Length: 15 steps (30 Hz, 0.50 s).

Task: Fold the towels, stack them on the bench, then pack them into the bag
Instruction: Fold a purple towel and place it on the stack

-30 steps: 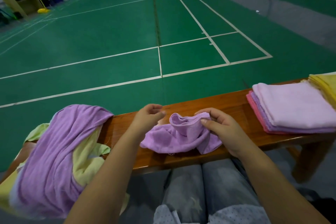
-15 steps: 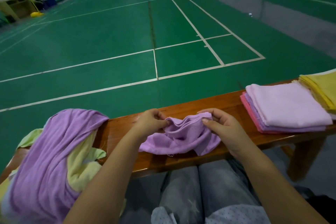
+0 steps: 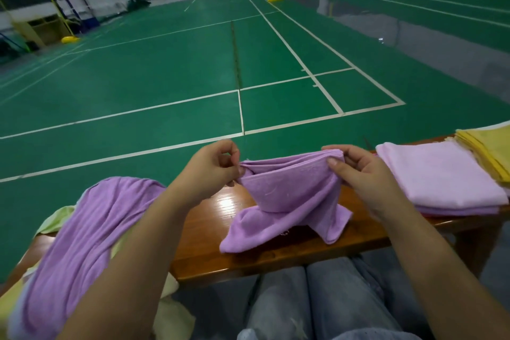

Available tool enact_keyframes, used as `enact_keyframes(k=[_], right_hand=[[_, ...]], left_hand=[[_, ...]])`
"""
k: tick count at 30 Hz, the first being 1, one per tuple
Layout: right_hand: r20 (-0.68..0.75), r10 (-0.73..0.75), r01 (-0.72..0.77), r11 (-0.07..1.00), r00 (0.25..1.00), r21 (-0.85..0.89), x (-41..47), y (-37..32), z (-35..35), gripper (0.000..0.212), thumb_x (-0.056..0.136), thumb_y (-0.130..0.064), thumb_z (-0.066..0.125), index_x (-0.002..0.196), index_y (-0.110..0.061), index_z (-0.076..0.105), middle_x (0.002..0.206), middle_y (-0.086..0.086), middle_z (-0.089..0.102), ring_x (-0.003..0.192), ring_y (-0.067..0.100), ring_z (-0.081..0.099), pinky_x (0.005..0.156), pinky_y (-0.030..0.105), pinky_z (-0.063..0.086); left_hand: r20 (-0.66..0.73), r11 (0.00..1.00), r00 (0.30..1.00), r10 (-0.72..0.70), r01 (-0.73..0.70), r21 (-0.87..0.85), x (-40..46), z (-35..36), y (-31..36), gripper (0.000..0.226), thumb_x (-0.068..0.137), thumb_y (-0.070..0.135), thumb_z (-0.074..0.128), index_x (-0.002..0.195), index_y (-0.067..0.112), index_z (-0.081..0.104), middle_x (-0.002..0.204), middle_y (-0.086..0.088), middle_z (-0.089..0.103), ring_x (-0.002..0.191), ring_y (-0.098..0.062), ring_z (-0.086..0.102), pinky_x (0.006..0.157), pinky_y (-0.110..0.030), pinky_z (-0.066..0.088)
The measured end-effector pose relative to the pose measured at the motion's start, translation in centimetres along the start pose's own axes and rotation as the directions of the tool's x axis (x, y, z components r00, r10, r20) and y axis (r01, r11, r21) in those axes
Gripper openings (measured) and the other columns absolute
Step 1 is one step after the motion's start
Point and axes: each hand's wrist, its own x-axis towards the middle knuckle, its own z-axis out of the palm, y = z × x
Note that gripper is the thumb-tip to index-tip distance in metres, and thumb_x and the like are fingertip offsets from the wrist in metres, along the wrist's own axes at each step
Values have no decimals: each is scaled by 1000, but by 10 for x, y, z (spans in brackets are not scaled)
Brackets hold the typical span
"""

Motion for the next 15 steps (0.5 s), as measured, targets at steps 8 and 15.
enact_keyframes(k=[8,15], right_hand=[[52,-148,144,987,988,74,38,-74,1,18,90,-5,57,98,-17,67,83,-10,71,80,4,64,76,22,54],[96,-189,177,977,977,116,46,-123,0,18,91,-6,55,92,-16,70,85,-2,68,76,10,61,65,21,52]], left_hand=[[-38,982,983,180,-177,71,-5,-46,50,36,86,-4,61,80,28,75,68,1,71,55,1,55,59,-12,46],[42,889,919,391,-389,240,-9,-76,70,21,73,19,51,80,33,64,91,1,62,79,-6,59,73,-16,47]])
